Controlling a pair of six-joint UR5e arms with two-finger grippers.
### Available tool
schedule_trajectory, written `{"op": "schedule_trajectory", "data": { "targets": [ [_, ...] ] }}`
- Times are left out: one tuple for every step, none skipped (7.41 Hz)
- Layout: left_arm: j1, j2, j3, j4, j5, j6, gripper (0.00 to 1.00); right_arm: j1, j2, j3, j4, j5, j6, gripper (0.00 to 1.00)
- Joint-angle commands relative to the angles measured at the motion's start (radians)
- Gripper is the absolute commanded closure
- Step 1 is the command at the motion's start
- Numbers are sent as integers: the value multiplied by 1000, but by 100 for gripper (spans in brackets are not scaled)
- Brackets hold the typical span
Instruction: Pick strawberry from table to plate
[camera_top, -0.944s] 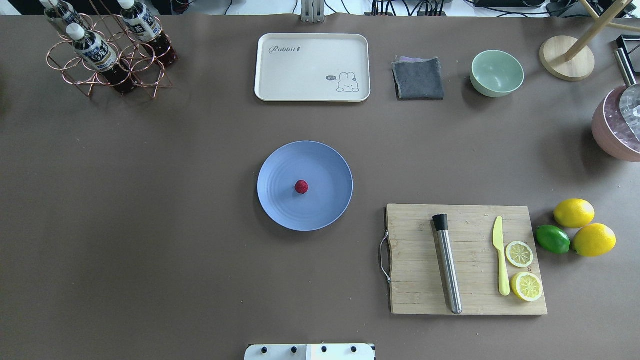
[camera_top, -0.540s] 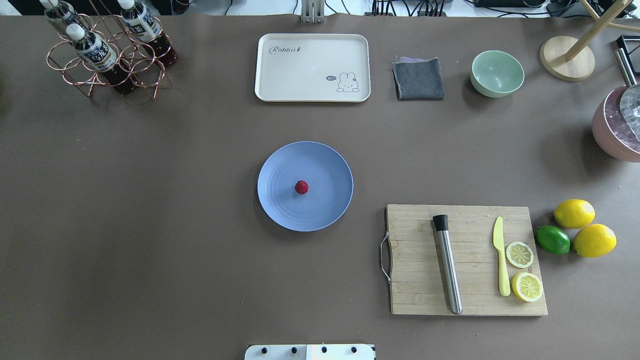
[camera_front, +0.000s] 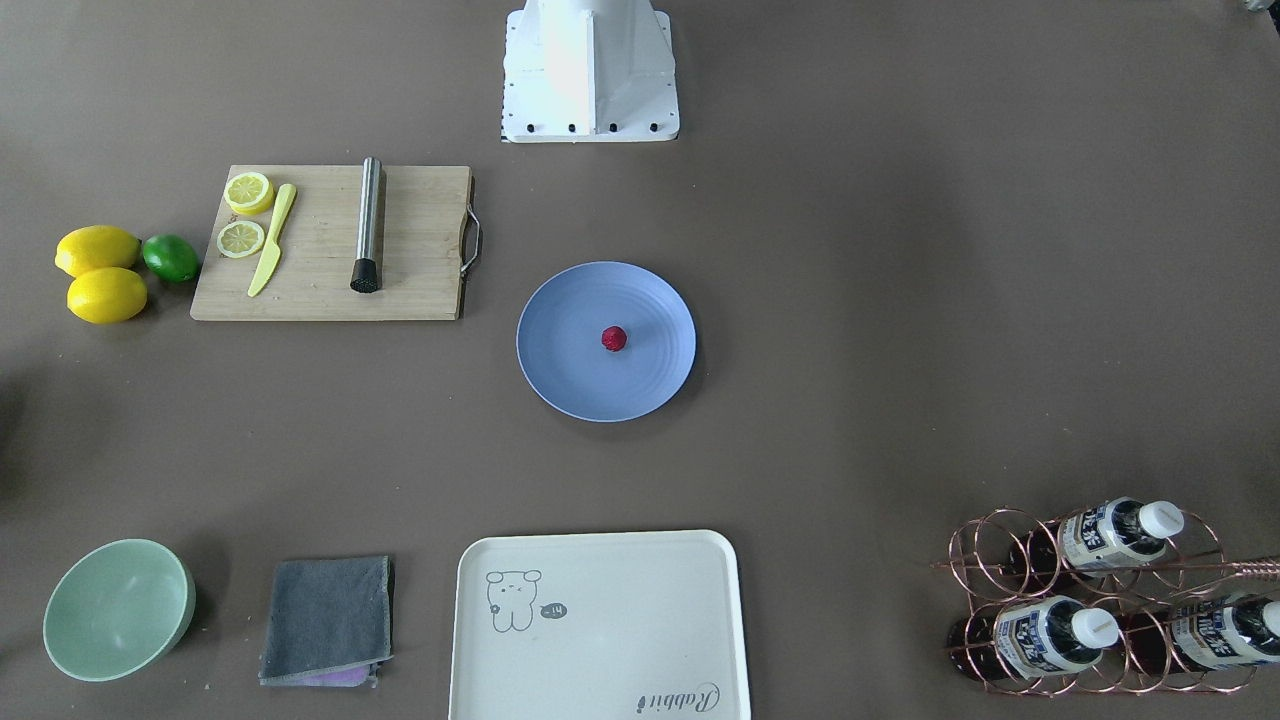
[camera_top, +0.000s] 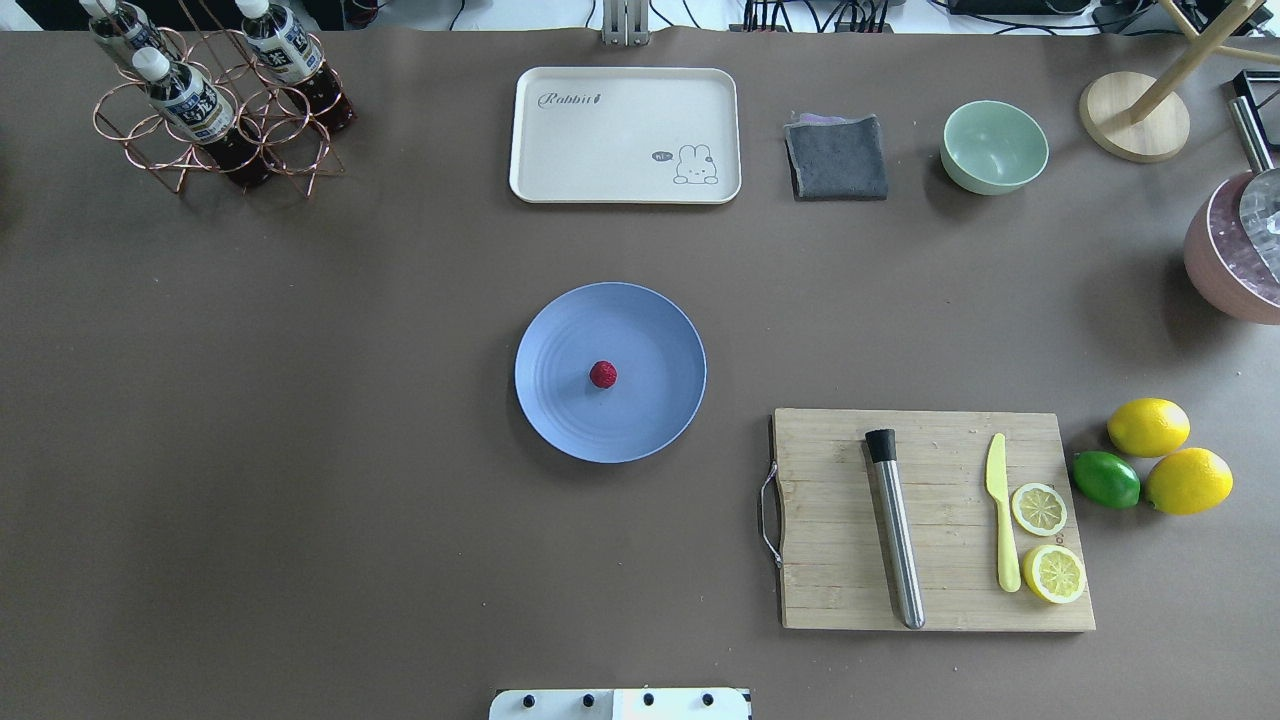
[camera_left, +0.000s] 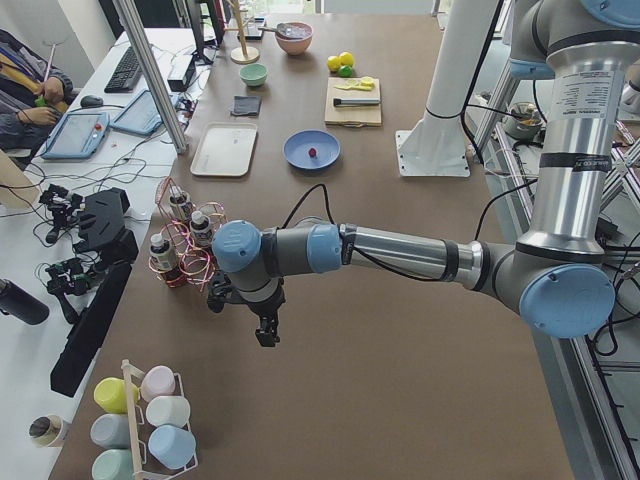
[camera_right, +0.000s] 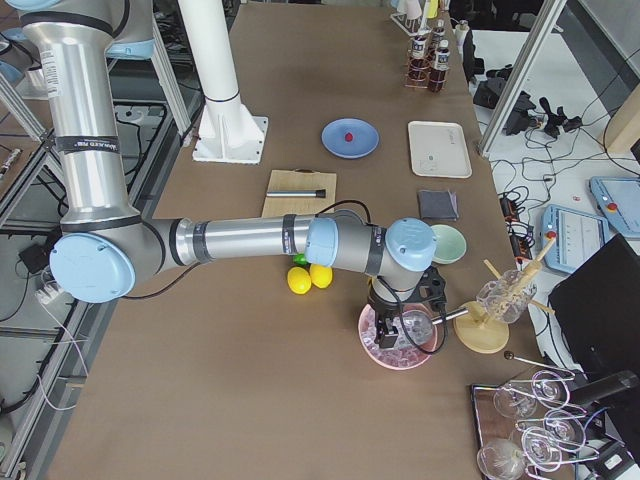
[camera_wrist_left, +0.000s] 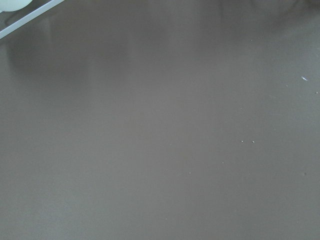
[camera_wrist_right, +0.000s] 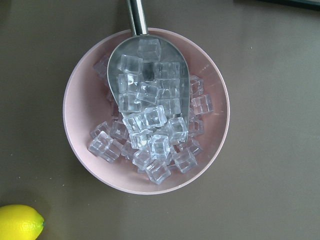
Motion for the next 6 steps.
{"op": "schedule_trajectory", "data": {
  "targets": [
    [-12,-9,-51,79,10,9,3,-1,-12,14,-1,-1,2,0],
    [-12,-8,-44,80,24,6,3,1,-13,20,-1,-3,2,0],
    [-12,-11,-47,81,22,9,3,-5,-2,29,-2,-9,7,0],
    [-12,-8,-49,76,25,13,3,-5,-5,28,-5,-11,8,0],
    [-9,-17,-52,71,22,11,3,-5,-15,23,-7,-27,7,0],
    [-12,1,-48,67,21,29,3,-5,-15,22,-10,-62,11,0]
  ]
}}
